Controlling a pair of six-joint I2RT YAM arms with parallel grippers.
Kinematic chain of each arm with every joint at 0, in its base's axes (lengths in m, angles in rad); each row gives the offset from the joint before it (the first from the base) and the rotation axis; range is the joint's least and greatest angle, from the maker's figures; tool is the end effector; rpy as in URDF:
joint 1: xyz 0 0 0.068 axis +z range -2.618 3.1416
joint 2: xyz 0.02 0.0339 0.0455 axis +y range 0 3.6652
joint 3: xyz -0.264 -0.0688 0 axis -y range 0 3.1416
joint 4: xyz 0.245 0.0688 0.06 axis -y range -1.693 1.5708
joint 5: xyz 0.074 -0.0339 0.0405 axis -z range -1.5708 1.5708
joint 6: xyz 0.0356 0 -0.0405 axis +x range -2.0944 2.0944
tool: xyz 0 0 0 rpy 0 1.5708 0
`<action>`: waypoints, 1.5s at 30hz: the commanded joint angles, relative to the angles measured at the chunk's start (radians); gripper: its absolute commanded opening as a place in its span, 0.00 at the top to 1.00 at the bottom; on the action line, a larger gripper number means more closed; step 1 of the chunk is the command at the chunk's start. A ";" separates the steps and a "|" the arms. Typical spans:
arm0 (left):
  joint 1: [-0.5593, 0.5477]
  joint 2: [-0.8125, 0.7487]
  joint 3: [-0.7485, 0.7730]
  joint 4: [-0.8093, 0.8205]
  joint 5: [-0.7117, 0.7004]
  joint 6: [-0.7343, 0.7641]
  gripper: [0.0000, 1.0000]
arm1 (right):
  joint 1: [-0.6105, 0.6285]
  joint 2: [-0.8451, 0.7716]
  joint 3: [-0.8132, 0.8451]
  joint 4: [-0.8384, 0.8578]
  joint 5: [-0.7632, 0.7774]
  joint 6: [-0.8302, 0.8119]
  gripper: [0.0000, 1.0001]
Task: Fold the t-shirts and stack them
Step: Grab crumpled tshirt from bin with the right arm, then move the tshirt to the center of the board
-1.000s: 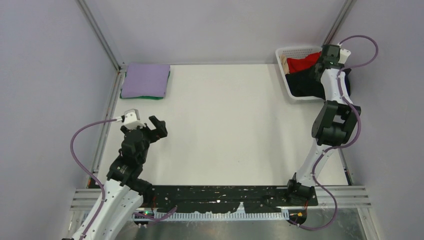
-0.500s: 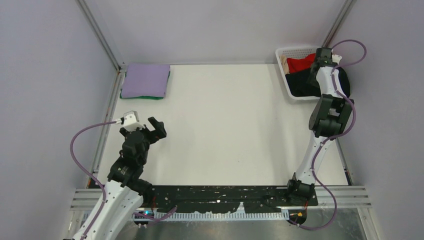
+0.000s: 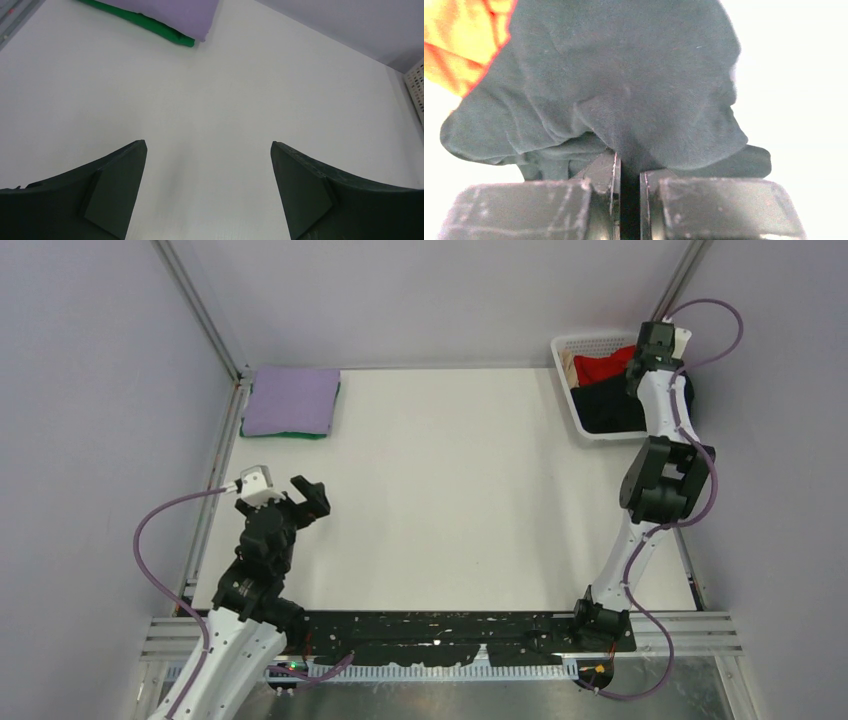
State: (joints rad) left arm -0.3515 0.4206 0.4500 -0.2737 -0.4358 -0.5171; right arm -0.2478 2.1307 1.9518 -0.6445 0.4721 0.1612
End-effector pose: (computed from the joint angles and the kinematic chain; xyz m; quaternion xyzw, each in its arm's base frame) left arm 0.1228 -0.0290 0.2628 -0.1963 0.7557 -0.0984 0.6170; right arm 0.4651 -0.1344 0.2751 0.2674 0.8690 -0.2329 0.3452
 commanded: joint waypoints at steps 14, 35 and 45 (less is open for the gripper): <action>0.000 -0.062 -0.024 0.047 0.005 -0.020 0.01 | 0.062 -0.644 -0.081 0.470 -0.272 -0.019 0.95; 0.000 -0.046 0.022 -0.060 0.287 -0.175 0.01 | 1.073 -0.932 -0.541 0.291 0.382 0.362 0.95; -0.001 -0.039 -0.020 -0.191 0.472 -0.272 0.01 | 1.180 -0.498 -0.469 0.160 0.452 0.654 0.68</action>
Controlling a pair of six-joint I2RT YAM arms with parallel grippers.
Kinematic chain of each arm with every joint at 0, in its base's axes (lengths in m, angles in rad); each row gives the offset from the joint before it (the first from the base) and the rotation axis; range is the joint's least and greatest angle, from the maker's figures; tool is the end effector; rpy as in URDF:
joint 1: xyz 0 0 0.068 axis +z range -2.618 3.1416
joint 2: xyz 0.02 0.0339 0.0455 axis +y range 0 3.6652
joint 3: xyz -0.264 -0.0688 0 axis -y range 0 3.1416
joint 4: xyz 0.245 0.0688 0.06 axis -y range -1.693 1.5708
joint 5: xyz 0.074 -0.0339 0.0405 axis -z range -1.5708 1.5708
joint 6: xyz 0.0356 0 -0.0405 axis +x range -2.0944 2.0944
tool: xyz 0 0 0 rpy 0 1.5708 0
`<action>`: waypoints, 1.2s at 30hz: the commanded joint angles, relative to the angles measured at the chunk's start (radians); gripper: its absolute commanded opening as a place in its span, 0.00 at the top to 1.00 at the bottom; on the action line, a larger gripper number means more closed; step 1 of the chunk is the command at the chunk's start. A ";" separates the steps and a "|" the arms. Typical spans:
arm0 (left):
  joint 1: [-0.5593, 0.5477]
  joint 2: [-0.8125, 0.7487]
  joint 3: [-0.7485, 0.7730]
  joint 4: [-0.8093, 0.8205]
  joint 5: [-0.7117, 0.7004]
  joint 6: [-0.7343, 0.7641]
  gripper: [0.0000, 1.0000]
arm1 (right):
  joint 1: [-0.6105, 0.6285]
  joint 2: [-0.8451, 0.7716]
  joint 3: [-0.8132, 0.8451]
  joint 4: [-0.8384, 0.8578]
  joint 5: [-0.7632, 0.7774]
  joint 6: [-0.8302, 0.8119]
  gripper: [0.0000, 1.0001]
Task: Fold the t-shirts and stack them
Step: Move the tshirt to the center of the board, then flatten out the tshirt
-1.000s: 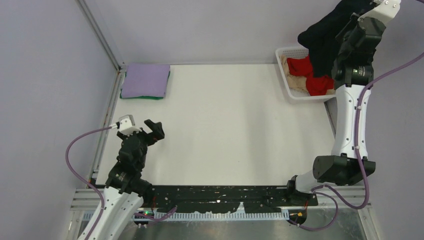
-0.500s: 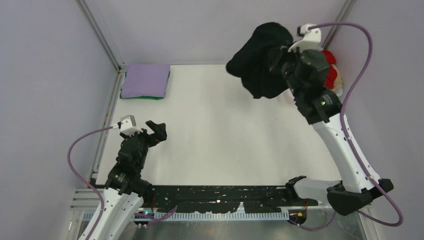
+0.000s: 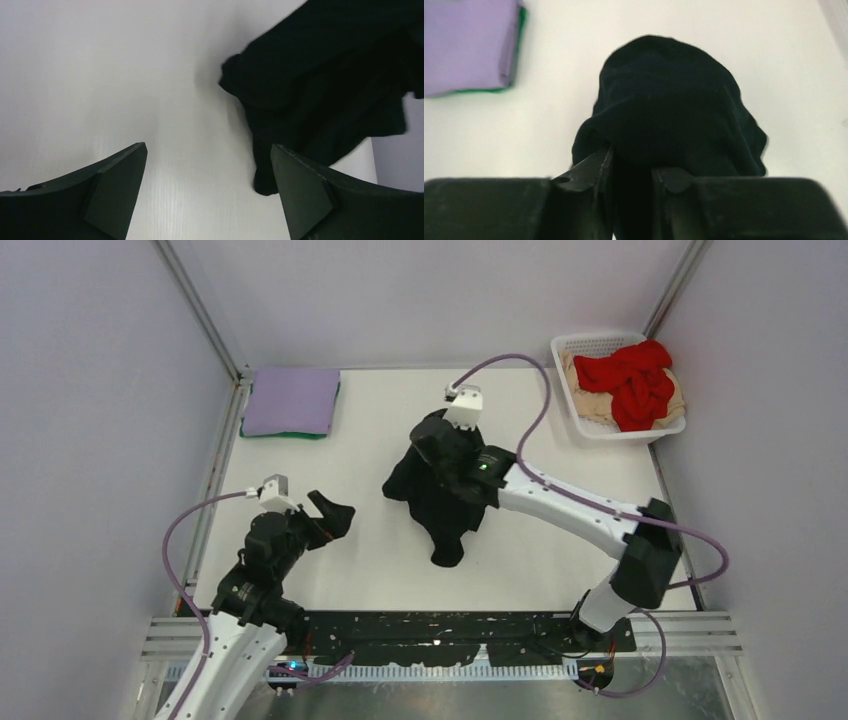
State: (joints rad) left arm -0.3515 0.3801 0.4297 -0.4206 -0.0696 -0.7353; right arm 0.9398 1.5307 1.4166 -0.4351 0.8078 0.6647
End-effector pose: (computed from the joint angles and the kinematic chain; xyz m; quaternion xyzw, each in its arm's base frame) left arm 0.1122 -0.0385 0.2438 -0.1766 0.8060 -0.2671 0.4978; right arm 0.2236 0.2624 0.3575 0.0803 0.8209 0.0849 0.5589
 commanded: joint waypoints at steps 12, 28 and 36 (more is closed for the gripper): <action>-0.378 0.457 0.041 0.209 0.166 -0.050 0.01 | -0.191 -0.096 -0.177 -0.044 -0.137 0.080 0.05; -0.498 0.938 0.197 0.414 0.123 -0.006 0.41 | -0.448 -0.530 -0.674 0.192 -0.338 -0.026 0.05; -0.503 1.090 0.266 0.405 0.079 -0.003 0.55 | -0.466 -0.544 -0.693 0.192 -0.356 -0.035 0.05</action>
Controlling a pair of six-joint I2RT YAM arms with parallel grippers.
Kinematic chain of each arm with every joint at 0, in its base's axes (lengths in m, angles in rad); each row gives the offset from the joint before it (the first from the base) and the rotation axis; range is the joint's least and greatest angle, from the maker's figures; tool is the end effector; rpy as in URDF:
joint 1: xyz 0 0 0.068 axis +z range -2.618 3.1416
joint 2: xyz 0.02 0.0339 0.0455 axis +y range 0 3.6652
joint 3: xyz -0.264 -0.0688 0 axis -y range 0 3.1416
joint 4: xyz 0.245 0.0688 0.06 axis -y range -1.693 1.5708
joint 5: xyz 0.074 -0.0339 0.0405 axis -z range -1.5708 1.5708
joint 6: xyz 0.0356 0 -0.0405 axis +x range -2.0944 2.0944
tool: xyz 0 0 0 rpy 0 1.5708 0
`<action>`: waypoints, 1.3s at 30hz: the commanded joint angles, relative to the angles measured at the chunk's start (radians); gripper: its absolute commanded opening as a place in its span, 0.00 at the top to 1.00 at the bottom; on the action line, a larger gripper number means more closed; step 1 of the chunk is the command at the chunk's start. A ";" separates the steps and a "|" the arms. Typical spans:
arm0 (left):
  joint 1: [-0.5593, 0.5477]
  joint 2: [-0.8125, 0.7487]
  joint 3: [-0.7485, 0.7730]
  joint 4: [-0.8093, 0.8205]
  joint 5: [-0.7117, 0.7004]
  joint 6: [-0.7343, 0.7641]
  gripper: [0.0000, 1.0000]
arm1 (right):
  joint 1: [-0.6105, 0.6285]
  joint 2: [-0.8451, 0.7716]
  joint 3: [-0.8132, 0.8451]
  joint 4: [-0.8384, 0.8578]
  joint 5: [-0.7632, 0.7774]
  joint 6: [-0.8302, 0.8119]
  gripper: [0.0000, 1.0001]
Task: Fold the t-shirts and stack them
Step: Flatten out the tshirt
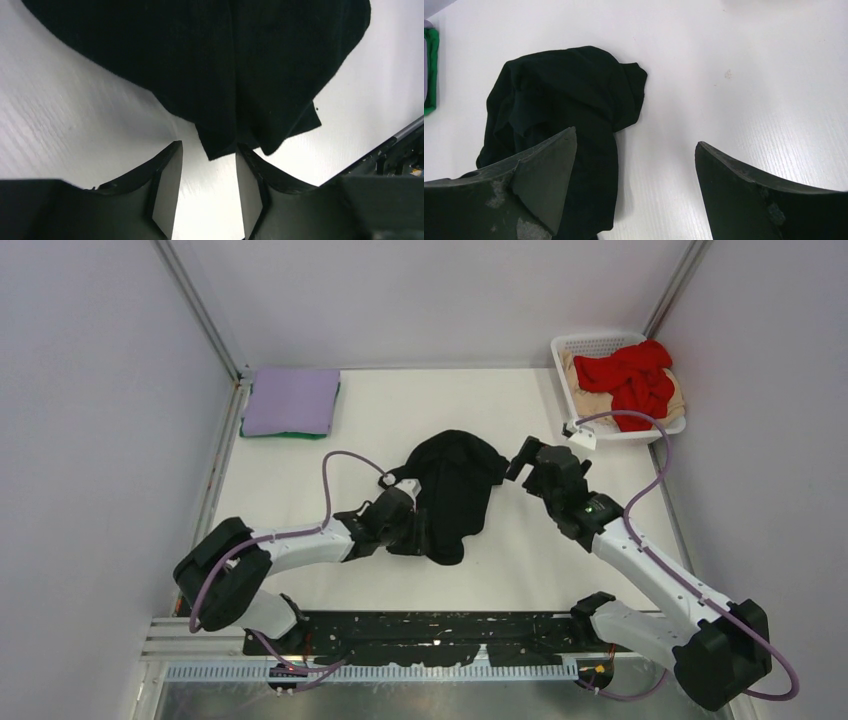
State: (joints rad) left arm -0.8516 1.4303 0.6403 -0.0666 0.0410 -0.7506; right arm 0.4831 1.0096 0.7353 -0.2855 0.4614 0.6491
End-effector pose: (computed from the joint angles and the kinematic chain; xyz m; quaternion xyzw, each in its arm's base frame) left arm 0.1767 -0.2040 0.1603 0.0544 0.9352 -0.2643 0.2294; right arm 0.2033 0.0888 0.2722 0.1810 0.8396 0.0840 0.5052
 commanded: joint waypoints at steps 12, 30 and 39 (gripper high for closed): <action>-0.003 0.150 0.122 0.091 -0.132 0.021 0.63 | -0.021 -0.032 -0.038 0.071 -0.034 -0.036 0.05; 0.042 -0.242 0.104 -0.468 -0.732 0.010 1.00 | -0.032 0.232 0.039 0.171 -0.204 -0.261 0.04; 0.085 -0.409 0.087 -0.618 -0.810 -0.017 1.00 | 0.041 0.376 0.104 0.313 -0.279 -0.518 0.02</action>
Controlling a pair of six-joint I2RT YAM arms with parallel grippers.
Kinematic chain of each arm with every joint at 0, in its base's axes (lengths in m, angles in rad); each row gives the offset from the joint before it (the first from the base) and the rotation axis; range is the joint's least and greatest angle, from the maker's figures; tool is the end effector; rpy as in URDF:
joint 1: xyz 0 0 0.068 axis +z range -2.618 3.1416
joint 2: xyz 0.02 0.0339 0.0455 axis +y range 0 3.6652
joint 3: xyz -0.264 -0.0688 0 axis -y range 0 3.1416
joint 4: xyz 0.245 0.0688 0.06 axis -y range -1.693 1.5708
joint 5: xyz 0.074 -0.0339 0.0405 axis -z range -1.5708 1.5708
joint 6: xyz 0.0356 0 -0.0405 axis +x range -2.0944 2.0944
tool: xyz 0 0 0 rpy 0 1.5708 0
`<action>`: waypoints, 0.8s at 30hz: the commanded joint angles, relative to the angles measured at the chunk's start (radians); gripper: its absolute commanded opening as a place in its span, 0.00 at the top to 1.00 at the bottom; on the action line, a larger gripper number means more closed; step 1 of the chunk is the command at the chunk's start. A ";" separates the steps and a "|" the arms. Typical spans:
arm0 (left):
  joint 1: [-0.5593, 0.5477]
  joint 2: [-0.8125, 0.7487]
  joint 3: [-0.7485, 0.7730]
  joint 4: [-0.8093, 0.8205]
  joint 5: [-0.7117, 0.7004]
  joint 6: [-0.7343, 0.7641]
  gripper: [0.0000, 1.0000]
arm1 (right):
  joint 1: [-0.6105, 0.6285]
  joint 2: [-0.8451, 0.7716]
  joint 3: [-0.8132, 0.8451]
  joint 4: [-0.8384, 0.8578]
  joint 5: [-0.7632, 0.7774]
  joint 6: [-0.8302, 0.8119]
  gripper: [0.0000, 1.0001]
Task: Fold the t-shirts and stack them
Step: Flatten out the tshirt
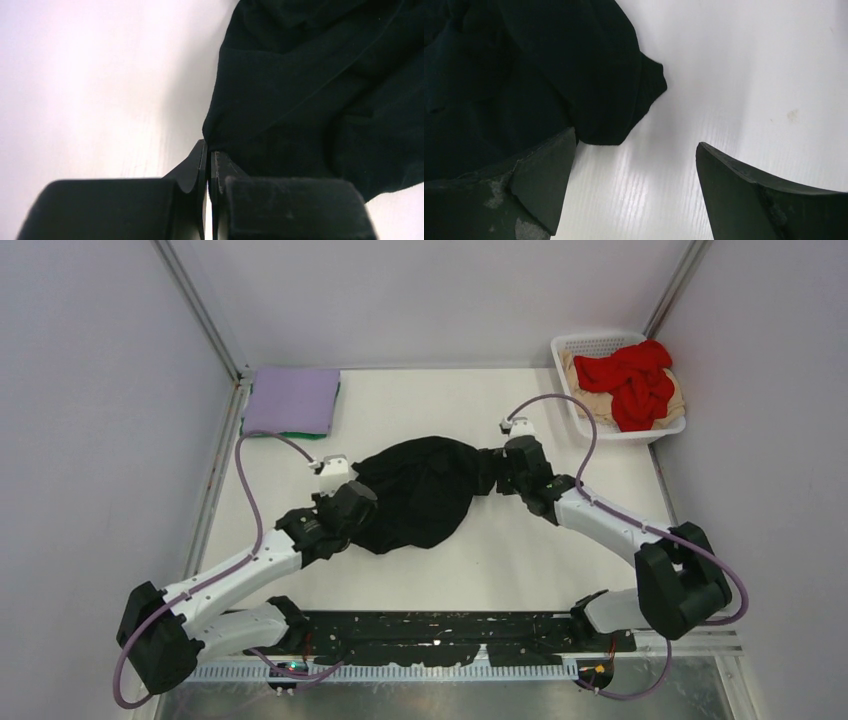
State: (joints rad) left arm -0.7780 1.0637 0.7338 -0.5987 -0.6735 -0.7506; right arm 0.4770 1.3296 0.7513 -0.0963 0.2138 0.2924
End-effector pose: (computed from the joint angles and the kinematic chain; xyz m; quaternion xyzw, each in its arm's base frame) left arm 0.1609 -0.1274 0.2401 -0.0920 0.8969 0.0202 0.4320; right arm 0.2521 0.1218 0.2182 -0.0366 0.8966 0.0725 0.4354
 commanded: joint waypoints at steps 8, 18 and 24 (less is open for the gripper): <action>0.027 -0.064 -0.014 -0.087 -0.113 -0.016 1.00 | 0.105 0.339 0.356 0.080 -0.039 -0.229 0.12; 0.067 -0.088 -0.034 -0.080 -0.111 -0.026 1.00 | 0.141 0.501 0.481 0.056 0.015 -0.213 0.63; 0.087 -0.095 -0.007 -0.102 -0.120 -0.040 1.00 | 0.142 0.446 0.407 0.203 0.106 -0.142 0.95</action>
State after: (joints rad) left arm -0.7025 0.9894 0.7006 -0.6765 -0.7376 -0.7597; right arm 0.6205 1.8385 1.1896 -0.0277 0.2241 0.1001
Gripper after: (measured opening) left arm 0.023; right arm 0.088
